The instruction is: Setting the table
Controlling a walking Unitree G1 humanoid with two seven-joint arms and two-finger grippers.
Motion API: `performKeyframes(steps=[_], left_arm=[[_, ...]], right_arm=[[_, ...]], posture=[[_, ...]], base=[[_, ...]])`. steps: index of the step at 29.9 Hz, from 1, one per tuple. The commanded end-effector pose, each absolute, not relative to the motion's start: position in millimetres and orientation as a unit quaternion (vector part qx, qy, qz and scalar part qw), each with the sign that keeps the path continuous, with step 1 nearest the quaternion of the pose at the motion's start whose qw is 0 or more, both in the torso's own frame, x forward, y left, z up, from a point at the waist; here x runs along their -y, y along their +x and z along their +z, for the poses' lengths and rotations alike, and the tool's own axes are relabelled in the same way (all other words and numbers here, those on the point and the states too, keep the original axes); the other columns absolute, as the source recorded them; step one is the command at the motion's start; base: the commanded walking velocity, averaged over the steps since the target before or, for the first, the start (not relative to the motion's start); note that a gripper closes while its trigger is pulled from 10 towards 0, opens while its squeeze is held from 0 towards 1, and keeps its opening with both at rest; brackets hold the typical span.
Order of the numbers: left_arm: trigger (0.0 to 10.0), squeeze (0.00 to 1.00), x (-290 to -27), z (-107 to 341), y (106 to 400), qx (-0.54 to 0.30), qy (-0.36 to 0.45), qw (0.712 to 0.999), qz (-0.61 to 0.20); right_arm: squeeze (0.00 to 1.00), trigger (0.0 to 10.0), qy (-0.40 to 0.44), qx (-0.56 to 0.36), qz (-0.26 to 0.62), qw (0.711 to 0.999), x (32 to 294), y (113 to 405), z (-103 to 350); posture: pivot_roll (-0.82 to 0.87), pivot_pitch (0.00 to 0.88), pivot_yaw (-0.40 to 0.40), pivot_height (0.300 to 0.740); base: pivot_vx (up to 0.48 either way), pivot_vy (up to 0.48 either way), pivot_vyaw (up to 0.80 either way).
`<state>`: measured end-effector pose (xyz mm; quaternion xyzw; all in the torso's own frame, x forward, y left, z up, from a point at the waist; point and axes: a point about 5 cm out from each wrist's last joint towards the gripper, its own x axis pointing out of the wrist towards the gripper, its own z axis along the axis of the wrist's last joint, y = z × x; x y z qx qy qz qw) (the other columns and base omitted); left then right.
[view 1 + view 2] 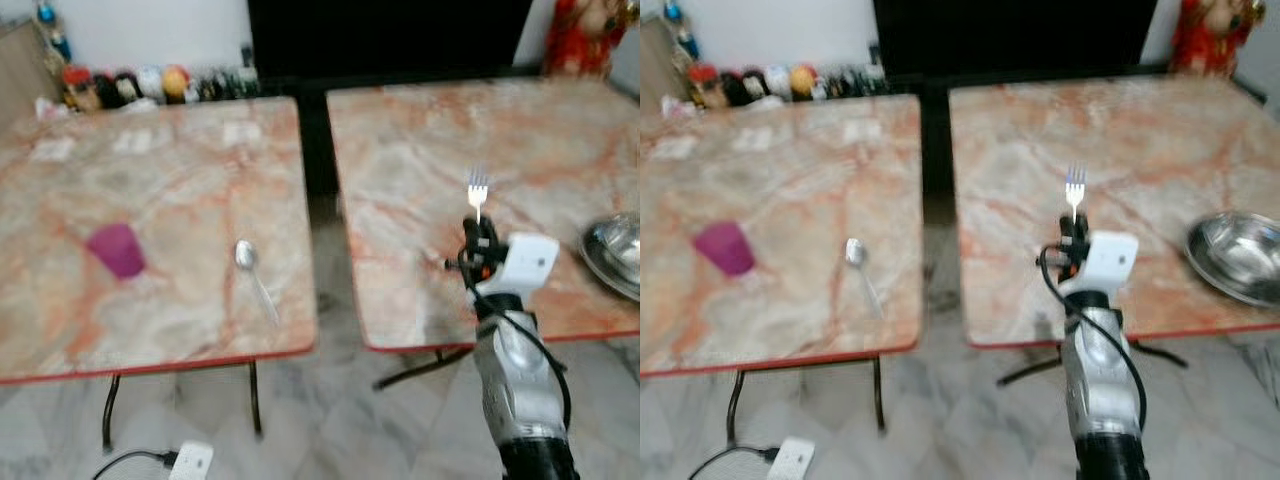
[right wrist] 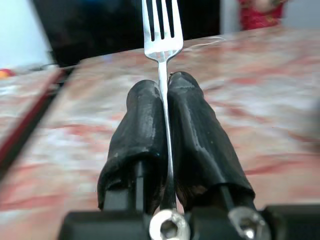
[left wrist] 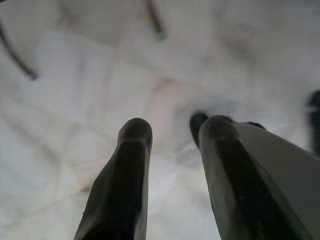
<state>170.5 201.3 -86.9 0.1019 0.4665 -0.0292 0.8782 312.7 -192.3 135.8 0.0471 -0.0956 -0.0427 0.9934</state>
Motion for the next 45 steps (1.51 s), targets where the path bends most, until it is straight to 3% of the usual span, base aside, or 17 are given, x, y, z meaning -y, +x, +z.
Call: performKeyframes(steps=[1,23,36,43,45], left_arm=[[10.0,0.00,-210.0,-87.9,165.4,-0.477,0.113,0.871,-0.027],[10.0,0.00,-214.4,-88.7,162.1,-0.483,0.116,0.867,-0.024],[10.0,0.00,-212.7,-88.9,162.1,-0.482,0.108,0.869,-0.025],[10.0,0.00,-213.6,-88.8,162.1,-0.483,0.110,0.868,-0.025],[10.0,0.00,-214.1,-88.8,161.9,-0.484,0.109,0.868,-0.026]], right_arm=[[0.00,10.0,0.052,0.107,-0.035,0.992,185.7,316.2,143.0],[0.00,10.0,0.040,0.105,-0.088,0.990,207.1,321.0,148.4],[0.00,10.0,0.048,0.097,-0.110,0.988,215.6,322.0,146.7],[0.00,10.0,-0.002,0.042,-0.158,0.987,240.1,323.2,137.8],[0.00,10.0,-0.029,-0.024,-0.169,0.985,255.3,324.8,126.3]], posture=[[-0.10,0.018,0.051,0.740],[-0.10,0.020,0.060,0.740],[-0.09,0.023,0.064,0.740],[-0.10,0.025,0.064,0.740],[-0.10,0.027,0.067,0.740]], base=[[0.000,-0.416,0.00],[0.187,-0.412,0.00],[0.019,-0.020,0.00],[0.000,0.000,0.00],[0.000,0.000,0.00]])
